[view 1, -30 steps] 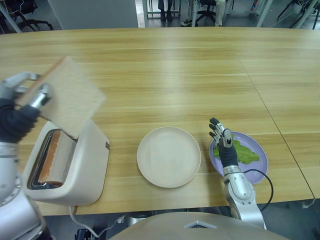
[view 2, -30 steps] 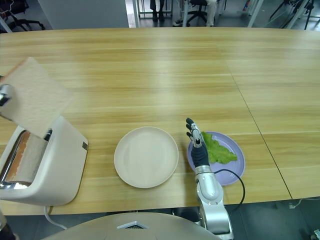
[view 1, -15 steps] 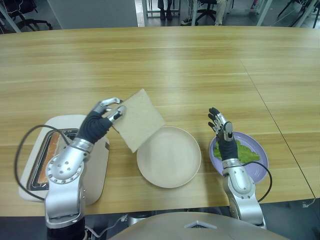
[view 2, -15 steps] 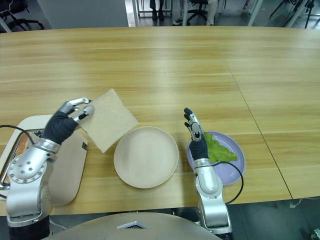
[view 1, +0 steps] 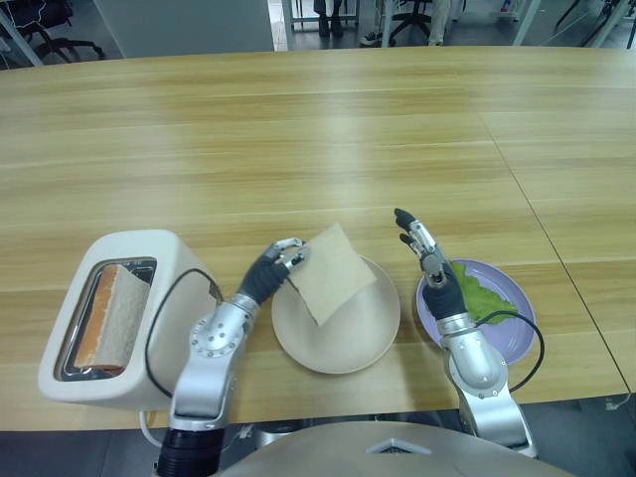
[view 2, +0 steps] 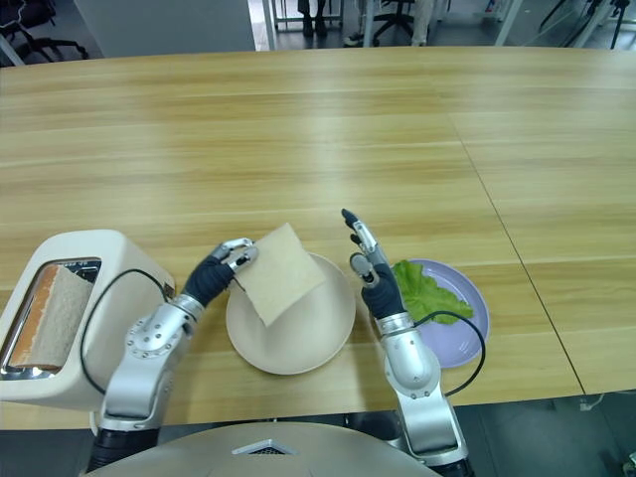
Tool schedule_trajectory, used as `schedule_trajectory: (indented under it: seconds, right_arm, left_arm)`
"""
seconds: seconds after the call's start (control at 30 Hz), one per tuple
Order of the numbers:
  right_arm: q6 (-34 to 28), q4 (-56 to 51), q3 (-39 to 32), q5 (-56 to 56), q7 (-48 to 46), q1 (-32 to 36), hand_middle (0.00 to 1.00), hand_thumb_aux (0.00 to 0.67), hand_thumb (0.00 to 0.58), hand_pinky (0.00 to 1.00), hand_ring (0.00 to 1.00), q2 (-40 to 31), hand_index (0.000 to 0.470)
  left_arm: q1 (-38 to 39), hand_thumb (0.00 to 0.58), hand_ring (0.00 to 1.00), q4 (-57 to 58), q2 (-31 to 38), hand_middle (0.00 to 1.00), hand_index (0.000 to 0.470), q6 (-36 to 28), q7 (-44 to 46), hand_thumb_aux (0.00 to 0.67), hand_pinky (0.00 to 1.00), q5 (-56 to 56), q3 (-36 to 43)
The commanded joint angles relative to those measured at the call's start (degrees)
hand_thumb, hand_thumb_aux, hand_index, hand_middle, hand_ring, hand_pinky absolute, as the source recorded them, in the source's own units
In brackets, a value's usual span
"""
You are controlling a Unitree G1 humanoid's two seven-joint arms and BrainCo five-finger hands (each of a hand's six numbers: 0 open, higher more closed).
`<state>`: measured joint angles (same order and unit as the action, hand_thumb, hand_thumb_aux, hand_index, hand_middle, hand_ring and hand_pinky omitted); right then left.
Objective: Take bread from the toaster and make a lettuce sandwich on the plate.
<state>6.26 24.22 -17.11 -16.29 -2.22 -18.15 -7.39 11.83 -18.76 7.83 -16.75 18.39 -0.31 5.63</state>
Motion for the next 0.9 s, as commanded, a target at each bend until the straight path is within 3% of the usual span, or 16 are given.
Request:
schedule_trajectory:
  seconds: [0.03,0.27,0.87,0.9]
  right_arm:
    - [0.9,-3.1,0.1,-6.6,2.2,0.5,0.00,0.000,0.000,0.00,0.00,-2.0,0.000]
    - [0.8,-4.5,1.1,-5.9,1.9,0.8,0.00,0.000,0.000,0.00,0.00,-2.6,0.000]
    - [-0.9,-3.5,3.1,-0.8,-0.7,0.9,0.00,0.000,0.000,0.00,0.00,-1.6,0.000]
    - [-1.0,-3.6,3.1,-0.7,-0.8,1.0,0.00,0.000,0.000,0.00,0.00,-1.5,0.000]
  left_arm:
    - [-0.1,0.580,1.00,3.4,-2.2,1.00,0.460,0.2,-0.8,0.670,1.00,-1.5,1.7]
    - [2.4,0.580,1.00,4.1,-4.9,1.00,0.460,-0.5,-2.4,0.670,1.00,-2.9,3.3]
    - [3.8,0.580,1.00,1.2,2.9,1.00,0.460,5.7,-6.5,0.670,1.00,10.5,10.9]
    - [3.9,0.571,0.96,1.2,3.1,0.96,0.402,5.6,-6.8,0.586,0.96,11.1,11.1]
